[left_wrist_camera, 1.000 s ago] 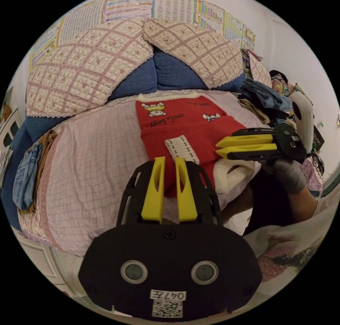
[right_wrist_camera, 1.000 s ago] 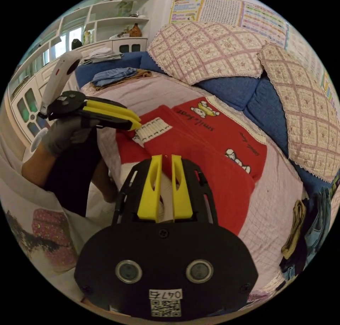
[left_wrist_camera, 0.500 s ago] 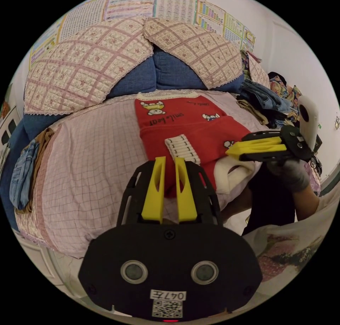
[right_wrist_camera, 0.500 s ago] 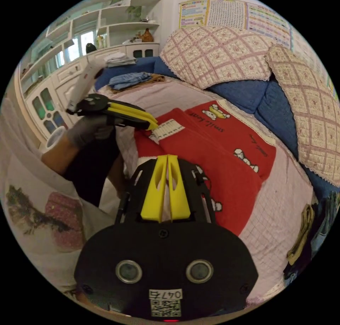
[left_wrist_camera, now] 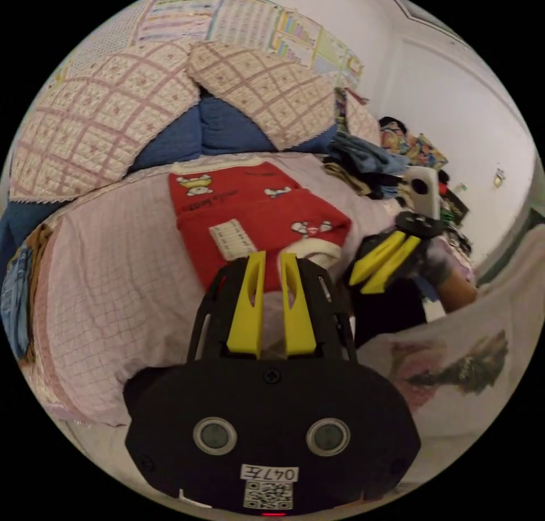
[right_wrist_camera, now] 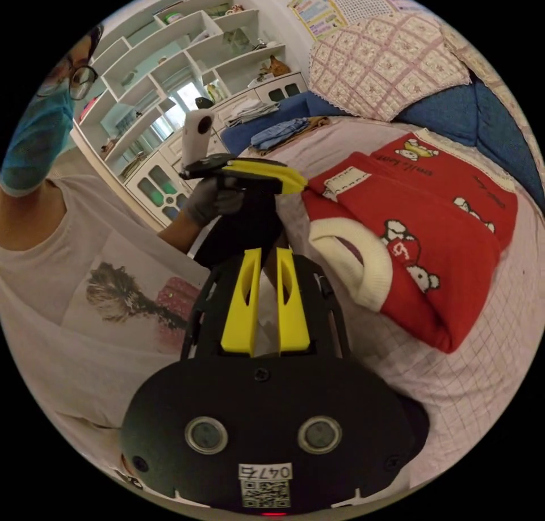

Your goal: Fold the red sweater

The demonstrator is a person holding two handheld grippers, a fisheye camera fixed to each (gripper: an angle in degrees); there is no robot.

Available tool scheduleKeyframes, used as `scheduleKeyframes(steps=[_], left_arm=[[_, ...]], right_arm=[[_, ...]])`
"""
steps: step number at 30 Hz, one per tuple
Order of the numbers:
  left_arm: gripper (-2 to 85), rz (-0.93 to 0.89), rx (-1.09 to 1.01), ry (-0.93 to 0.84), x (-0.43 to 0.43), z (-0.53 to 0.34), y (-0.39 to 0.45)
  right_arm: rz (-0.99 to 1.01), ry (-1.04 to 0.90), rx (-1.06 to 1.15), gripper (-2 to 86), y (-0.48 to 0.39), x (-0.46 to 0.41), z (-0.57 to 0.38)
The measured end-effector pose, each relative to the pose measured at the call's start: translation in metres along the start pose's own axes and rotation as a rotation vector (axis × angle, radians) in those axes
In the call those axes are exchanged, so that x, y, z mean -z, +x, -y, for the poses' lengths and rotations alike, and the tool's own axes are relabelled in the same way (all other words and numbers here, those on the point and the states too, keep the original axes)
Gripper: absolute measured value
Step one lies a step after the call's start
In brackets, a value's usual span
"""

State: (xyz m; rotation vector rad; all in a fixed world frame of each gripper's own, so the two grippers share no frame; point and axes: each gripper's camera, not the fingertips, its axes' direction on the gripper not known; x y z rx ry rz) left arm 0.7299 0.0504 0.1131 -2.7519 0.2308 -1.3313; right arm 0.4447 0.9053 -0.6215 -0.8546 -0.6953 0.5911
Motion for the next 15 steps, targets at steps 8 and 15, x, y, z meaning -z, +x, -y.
scheduleKeyframes(steps=[8, 15], left_arm=[[4.4, 0.066, -0.01, -0.128, -0.01, -0.024, 0.036], [4.3, 0.082, 0.118, -0.05, 0.016, -0.028, 0.012]], right_arm=[[-0.23, 0.135, -0.018, 0.9, -0.008, 0.028, 0.004], [-0.568, -0.07, 0.161, 2.4, -0.001, -0.013, 0.048]])
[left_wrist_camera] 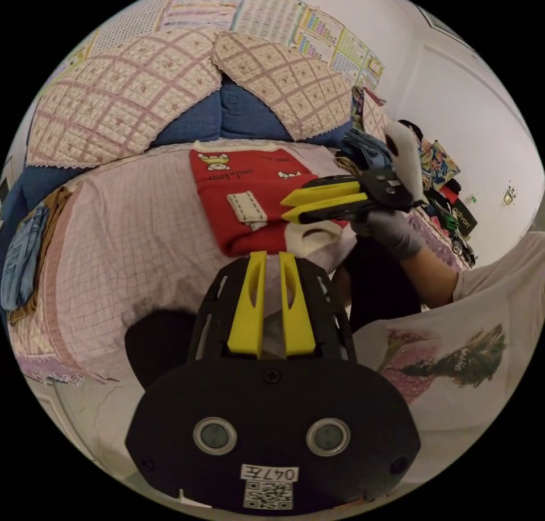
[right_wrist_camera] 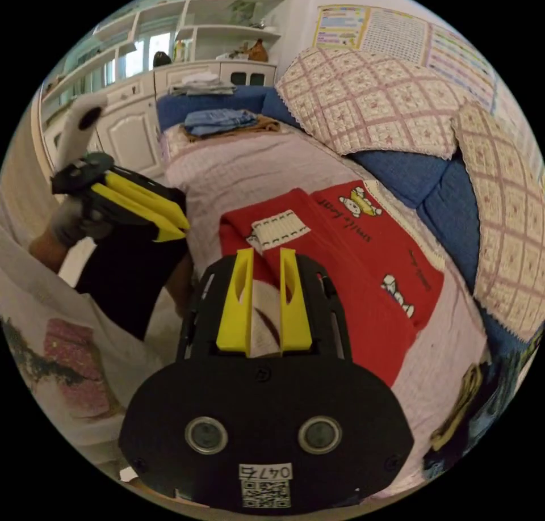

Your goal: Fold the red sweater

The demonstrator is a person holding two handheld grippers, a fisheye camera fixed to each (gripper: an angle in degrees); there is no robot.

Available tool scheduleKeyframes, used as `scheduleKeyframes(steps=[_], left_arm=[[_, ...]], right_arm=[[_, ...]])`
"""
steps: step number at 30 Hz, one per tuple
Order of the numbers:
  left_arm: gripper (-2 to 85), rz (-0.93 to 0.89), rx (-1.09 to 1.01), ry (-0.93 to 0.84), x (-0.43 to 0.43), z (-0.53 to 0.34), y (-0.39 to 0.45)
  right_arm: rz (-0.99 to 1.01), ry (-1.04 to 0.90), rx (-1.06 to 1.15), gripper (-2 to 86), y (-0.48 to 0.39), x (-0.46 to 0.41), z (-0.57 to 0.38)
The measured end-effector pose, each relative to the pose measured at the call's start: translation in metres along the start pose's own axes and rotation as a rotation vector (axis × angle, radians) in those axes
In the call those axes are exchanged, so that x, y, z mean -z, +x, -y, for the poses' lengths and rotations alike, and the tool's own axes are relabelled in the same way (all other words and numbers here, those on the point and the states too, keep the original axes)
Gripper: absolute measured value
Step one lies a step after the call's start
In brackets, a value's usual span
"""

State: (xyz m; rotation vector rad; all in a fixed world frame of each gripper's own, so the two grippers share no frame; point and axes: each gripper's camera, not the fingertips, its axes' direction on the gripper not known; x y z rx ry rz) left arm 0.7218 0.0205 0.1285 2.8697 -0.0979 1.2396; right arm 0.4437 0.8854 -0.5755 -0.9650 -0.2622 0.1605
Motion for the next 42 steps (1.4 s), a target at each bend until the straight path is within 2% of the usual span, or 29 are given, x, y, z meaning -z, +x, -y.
scheduleKeyframes(steps=[5, 8, 16, 19, 23, 26, 29, 31, 35, 38, 42], left_arm=[[4.3, 0.027, -0.017, -0.022, -0.009, 0.008, 0.009], [4.4, 0.021, -0.034, -0.026, -0.018, 0.02, 0.016], [6.4, 0.027, -0.185, -0.049, -0.06, 0.085, 0.062], [7.6, 0.029, -0.28, -0.069, -0.09, 0.113, 0.094], [8.5, 0.034, -0.371, -0.109, -0.133, 0.139, 0.131], [9.1, 0.123, -0.415, -0.119, -0.164, 0.155, 0.152], [9.6, 0.202, -0.456, -0.186, -0.197, 0.162, 0.162], [7.9, 0.244, -0.475, -0.223, -0.215, 0.159, 0.162], [1.0, 0.263, -0.437, -0.167, -0.209, 0.152, 0.144], [-0.5, 0.134, -0.33, -0.076, -0.187, 0.145, 0.103], [-0.8, -0.089, -0.07, 0.135, -0.126, 0.119, 0.001]], right_arm=[[-0.037, -0.073, 0.078, 0.1, 0.005, -0.007, 0.002], [-0.042, 0.001, 0.001, -0.8, 0.026, 0.019, -0.01], [-0.222, 0.375, -0.59, -1.0, 0.143, 0.152, -0.135], [-0.305, 0.393, -0.805, -0.8, 0.18, 0.177, -0.206], [-0.384, 0.263, -1.124, 1.8, 0.216, 0.175, -0.297], [-0.432, 0.295, -1.261, 4.7, 0.215, 0.18, -0.332], [-0.469, 0.368, -1.24, 4.8, 0.202, 0.189, -0.333], [-0.418, 0.387, -1.193, 4.3, 0.199, 0.189, -0.323], [-0.28, 0.412, -1.066, 3.0, 0.195, 0.183, -0.289], [-0.195, 0.437, -0.969, 2.3, 0.195, 0.179, -0.258], [-0.088, 0.481, -0.867, 1.7, 0.203, 0.174, -0.222]])
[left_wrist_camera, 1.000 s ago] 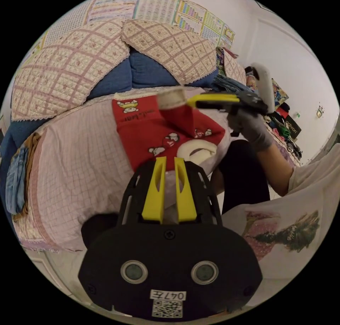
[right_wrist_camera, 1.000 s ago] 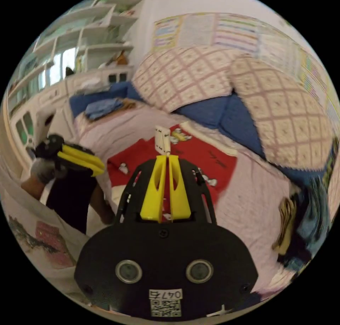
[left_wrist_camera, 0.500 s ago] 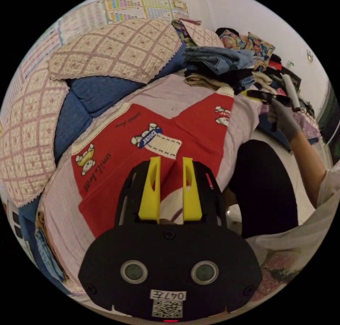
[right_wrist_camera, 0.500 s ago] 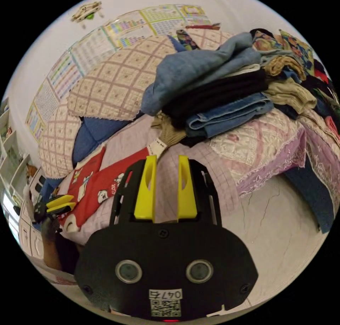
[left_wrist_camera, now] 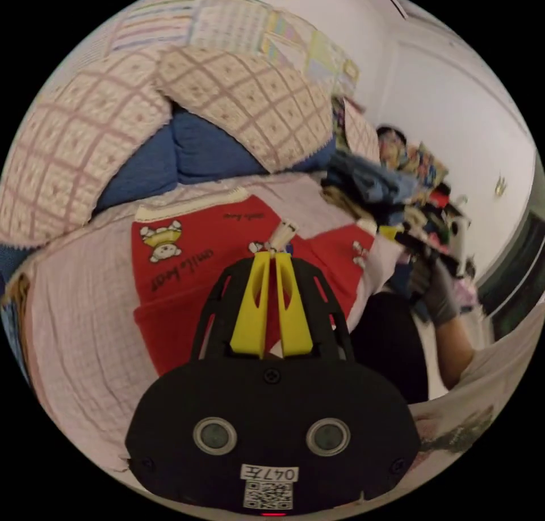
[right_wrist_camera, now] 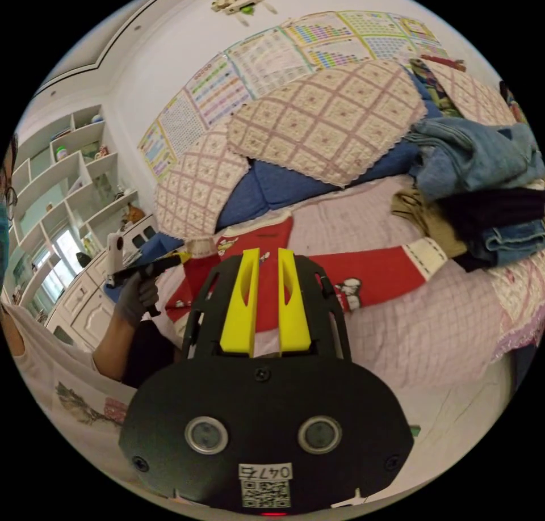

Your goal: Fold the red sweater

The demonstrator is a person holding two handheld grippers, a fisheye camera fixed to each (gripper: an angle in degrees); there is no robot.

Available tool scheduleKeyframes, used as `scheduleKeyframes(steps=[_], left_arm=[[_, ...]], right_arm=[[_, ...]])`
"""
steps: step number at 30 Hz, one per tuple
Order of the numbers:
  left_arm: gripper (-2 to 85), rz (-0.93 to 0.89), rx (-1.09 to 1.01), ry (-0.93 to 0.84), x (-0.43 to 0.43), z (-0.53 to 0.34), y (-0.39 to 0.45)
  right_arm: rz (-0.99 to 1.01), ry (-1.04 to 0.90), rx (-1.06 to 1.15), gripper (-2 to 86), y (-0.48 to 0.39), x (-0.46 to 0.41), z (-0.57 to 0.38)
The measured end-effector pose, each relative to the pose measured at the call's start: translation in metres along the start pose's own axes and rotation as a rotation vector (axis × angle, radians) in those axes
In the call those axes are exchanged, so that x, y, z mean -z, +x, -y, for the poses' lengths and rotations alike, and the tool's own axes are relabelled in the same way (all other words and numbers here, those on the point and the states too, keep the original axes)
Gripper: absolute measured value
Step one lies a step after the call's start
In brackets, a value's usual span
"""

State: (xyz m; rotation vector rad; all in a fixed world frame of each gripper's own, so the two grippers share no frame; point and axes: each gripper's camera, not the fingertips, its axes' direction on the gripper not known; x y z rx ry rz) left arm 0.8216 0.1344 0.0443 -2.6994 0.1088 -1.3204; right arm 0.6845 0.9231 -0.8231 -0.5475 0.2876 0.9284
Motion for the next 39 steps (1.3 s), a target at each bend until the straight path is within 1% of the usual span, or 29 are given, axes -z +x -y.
scheduleKeyframes(steps=[1, 2, 4, 5, 7, 8, 10, 11, 13, 15, 17, 19, 21, 25, 27, 30, 31, 34, 38, 39], left_arm=[[-0.8, -0.021, 0.062, 0.074, 0.027, -0.013, -0.03], [-0.7, -0.019, 0.092, 0.108, 0.041, -0.02, -0.045], [-0.4, 0.058, 0.19, 0.211, 0.096, -0.053, -0.101], [-0.3, 0.092, 0.21, 0.223, 0.109, -0.062, -0.114], [1.6, 0.258, 0.31, 0.219, 0.148, -0.098, -0.166], [2.6, 0.307, 0.343, 0.204, 0.154, -0.108, -0.179], [7.5, 0.517, 0.5, 0.077, 0.172, -0.149, -0.228], [7.6, 0.56, 0.536, 0.065, 0.177, -0.161, -0.236], [7.7, 0.629, 0.608, 0.125, 0.199, -0.203, -0.248], [7.0, 0.65, 0.604, 0.153, 0.206, -0.219, -0.246], [6.4, 0.639, 0.562, 0.129, 0.197, -0.22, -0.241], [5.6, 0.564, 0.463, 0.081, 0.17, -0.206, -0.23], [5.2, 0.496, 0.376, 0.071, 0.143, -0.193, -0.22], [4.6, 0.413, 0.299, 0.114, 0.085, -0.175, -0.211], [4.2, 0.378, 0.292, 0.14, 0.062, -0.173, -0.212], [3.7, 0.259, 0.278, 0.144, 0.021, -0.173, -0.22], [3.2, 0.205, 0.266, 0.138, 0.005, -0.173, -0.223], [0.9, 0.122, 0.244, 0.116, -0.033, -0.176, -0.234], [-0.7, 0.102, 0.266, 0.042, -0.073, -0.183, -0.257], [-0.8, 0.112, 0.272, -0.006, -0.087, -0.184, -0.265]], right_arm=[[0.009, -0.004, 0.007, 1.8, -0.002, -0.003, 0.003], [0.016, -0.014, 0.015, 1.8, -0.005, -0.01, 0.009], [0.024, -0.034, 0.02, 2.1, -0.009, -0.022, 0.016], [0.033, -0.049, 0.018, 2.4, -0.011, -0.03, 0.02], [0.051, -0.067, 0.011, 2.9, -0.015, -0.043, 0.025], [0.065, -0.075, 0.005, 3.3, -0.018, -0.051, 0.028], [0.089, -0.085, -0.003, 3.7, -0.023, -0.062, 0.032], [0.1, -0.088, -0.003, 3.8, -0.027, -0.069, 0.035], [0.108, -0.101, 0.006, 3.8, -0.035, -0.079, 0.042], [0.106, -0.127, 0.044, 3.6, -0.05, -0.092, 0.055], [0.097, -0.152, 0.094, 3.3, -0.063, -0.105, 0.068], [0.091, -0.174, 0.165, 2.8, -0.079, -0.12, 0.084], [0.053, -0.204, 0.282, 2.2, -0.101, -0.146, 0.109], [-0.01, -0.321, 0.482, 1.3, -0.132, -0.206, 0.146], [-0.056, -0.385, 0.595, 0.7, -0.146, -0.249, 0.164], [-0.116, -0.48, 0.653, 0.4, -0.152, -0.301, 0.179], [-0.118, -0.501, 0.661, 0.4, -0.152, -0.31, 0.181], [-0.081, -0.553, 0.706, 0.6, -0.159, -0.342, 0.187], [-0.105, -0.574, 0.77, 0.3, -0.172, -0.371, 0.193], [-0.101, -0.581, 0.777, 0.1, -0.175, -0.377, 0.194]])
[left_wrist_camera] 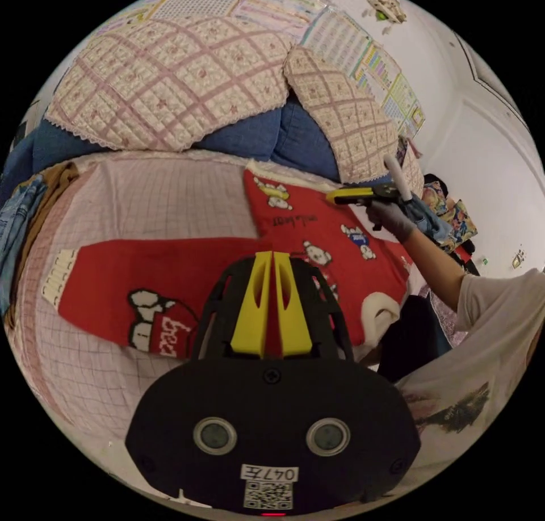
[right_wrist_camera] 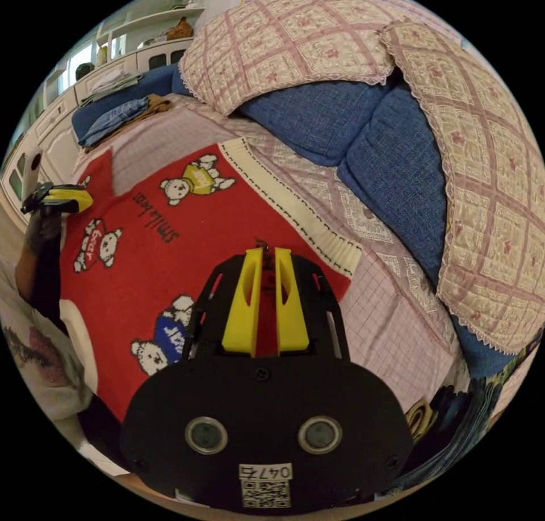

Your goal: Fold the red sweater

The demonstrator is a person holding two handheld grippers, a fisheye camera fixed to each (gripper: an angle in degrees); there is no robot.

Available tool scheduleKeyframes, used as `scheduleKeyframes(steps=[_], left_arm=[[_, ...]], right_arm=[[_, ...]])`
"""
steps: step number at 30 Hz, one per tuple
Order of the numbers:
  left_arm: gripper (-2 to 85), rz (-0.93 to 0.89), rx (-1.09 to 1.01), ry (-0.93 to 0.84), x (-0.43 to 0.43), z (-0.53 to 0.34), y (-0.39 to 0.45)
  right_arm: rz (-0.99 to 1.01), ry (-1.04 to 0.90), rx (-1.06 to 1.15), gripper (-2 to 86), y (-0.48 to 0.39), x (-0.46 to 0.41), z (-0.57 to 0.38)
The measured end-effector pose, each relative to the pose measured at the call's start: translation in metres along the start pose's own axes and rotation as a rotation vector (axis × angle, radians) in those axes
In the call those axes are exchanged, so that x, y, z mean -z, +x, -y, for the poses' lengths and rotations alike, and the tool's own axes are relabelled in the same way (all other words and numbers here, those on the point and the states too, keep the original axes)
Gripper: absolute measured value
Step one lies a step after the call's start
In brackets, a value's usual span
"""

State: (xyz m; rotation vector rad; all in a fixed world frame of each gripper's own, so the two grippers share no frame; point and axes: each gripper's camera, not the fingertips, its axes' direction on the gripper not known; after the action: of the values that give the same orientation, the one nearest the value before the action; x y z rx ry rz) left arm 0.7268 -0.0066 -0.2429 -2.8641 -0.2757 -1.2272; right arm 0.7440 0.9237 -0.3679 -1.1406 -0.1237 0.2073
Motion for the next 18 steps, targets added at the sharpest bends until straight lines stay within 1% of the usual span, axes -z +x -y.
scheduleKeyframes(steps=[2, 8, 13, 15, 18], left_arm=[[-0.9, 0.032, 0.001, -0.065, -0.02, 0.002, -0.008], [-1.0, 0.009, 0.005, -0.06, -0.049, 0.007, -0.018], [-1.0, 0.011, 0.003, -0.059, -0.071, 0.011, -0.02], [-1.0, 0.007, 0.007, -0.057, -0.078, 0.012, -0.021], [-1.0, 0.003, 0.01, -0.056, -0.087, 0.014, -0.022]], right_arm=[[0.014, -0.006, 0.013, -0.2, -0.001, -0.006, 0.009], [0.011, -0.008, 0.039, -1.2, -0.004, -0.019, 0.033], [0.018, 0.071, -0.039, -1.2, 0.0, -0.007, 0.04], [0.087, 0.123, -0.057, -1.2, -0.001, 0.0, 0.043], [0.197, 0.144, -0.025, -1.2, -0.012, 0.001, 0.052]])
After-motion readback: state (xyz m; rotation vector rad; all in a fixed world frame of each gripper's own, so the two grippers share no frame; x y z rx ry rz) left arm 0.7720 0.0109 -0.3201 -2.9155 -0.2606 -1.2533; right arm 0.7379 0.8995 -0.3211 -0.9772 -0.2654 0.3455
